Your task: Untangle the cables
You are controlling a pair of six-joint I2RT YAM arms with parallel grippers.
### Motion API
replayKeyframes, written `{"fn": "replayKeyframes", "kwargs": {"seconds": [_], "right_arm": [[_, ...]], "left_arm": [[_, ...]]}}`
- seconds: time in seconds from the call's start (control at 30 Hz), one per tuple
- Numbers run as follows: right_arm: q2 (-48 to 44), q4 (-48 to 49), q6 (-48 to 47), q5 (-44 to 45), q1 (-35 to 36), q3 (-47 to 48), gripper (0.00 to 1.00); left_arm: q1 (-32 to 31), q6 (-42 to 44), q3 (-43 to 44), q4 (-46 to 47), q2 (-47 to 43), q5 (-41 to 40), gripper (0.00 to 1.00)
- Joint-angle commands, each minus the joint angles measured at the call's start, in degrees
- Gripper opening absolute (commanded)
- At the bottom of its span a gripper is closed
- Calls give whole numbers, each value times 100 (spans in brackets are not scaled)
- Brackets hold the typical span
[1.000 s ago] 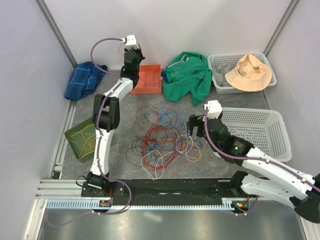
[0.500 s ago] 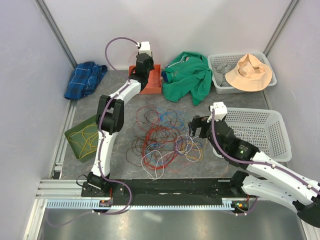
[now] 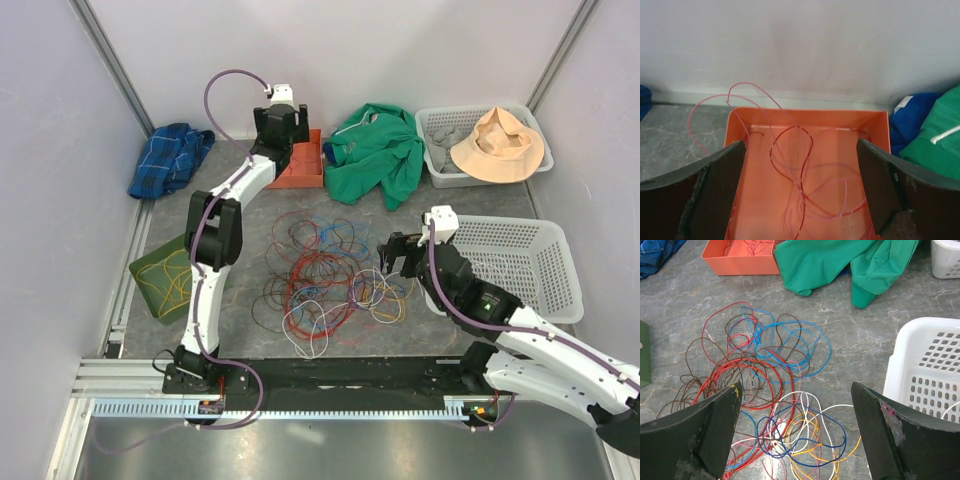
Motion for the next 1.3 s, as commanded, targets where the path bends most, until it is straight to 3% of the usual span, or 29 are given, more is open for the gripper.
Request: {"fn": "replayKeyframes", "kwargs": {"seconds": [0.0, 0.1, 0.2, 0.3, 0.37, 0.43, 0.5, 0.57, 0.67, 0.7, 0.73, 0.77, 0.83, 0.9, 0.97, 1.1, 1.27], "right_arm": [[-168, 75, 120, -46, -27, -79, 98], [-204, 75, 190, -116, -19, -106, 98], [-247, 49, 252, -186, -19, -123, 98], [-318, 5, 304, -222, -19, -132, 98], [-379, -21, 322, -213, -19, -158, 98], [-388, -30, 348, -196, -19, -185, 98], [-362, -30, 357, -160, -19, -194, 98], [-318, -48, 348, -143, -19, -150, 98], [-292, -39, 313, -125, -19, -115, 98], [-274, -22, 287, -125, -19, -114, 98], [-265, -4, 278, -116, -19, -132, 98], [-257, 48, 269, -134, -19, -167, 98], [-256, 101, 269, -169, -19, -220, 98], [-318, 207, 278, -204, -19, -351, 98], [-397, 268, 296, -292, -19, -448, 98], [-564, 269, 375, -371, -19, -562, 98], [-810, 321, 585, -485, -19, -747, 98]], "left_arm": [[-22, -367, -492, 5, -1091, 250, 100], [-49, -499, -791, 14, -1293, 743, 90], [-101, -683, -1108, 67, -1469, 561, 86], [-84, -737, -1267, 155, -1505, 71, 90], [21, -737, -1101, 120, -1400, 59, 96], [170, -963, -618, -238, -1075, 278, 95], [258, -1384, -188, -599, -794, 646, 84], [268, -1562, -308, -689, -854, 980, 72], [145, -2089, -1193, -663, -1476, 1062, 75], [66, -2238, -1840, -628, -1687, 983, 78], [-178, -2266, -2186, -601, -2203, 826, 97], [-329, -2309, -2520, -584, -2460, 354, 99], [-776, -2651, -3575, -566, -3266, -1, 100], [-1015, -3124, -4434, -548, -3726, 172, 100], [-1235, -3250, -4772, -1054, -4078, 706, 100], [-1533, -3391, -5096, -1822, -4527, 613, 100], [-1649, -3180, -5906, -1682, -4915, 771, 97]]}}
